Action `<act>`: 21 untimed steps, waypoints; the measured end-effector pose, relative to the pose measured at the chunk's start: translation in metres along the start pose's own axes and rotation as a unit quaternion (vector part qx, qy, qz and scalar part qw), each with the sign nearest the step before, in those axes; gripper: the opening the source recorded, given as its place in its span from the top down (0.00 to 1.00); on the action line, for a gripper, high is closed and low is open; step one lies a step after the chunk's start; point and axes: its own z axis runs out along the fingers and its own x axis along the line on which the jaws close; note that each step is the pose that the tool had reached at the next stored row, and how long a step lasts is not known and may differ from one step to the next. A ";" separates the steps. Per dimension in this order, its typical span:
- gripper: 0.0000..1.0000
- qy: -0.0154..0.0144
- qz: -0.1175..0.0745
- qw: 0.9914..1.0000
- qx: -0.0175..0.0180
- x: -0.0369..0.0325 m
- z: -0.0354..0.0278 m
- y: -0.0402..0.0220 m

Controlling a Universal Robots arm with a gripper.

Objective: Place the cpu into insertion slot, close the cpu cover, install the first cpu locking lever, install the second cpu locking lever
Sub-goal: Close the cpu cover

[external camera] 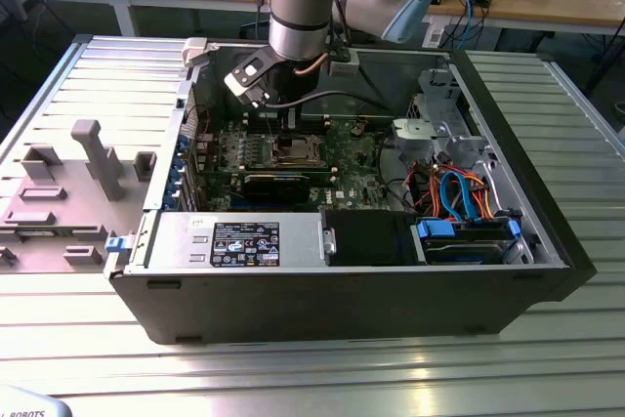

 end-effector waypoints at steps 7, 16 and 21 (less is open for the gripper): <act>0.89 0.000 0.000 1.000 0.000 -0.0001 0.0083 -0.0020; 0.89 0.000 0.000 1.000 0.000 0.0000 0.0044 -0.0008; 0.89 0.000 0.000 1.000 0.002 -0.0001 -0.0044 0.0035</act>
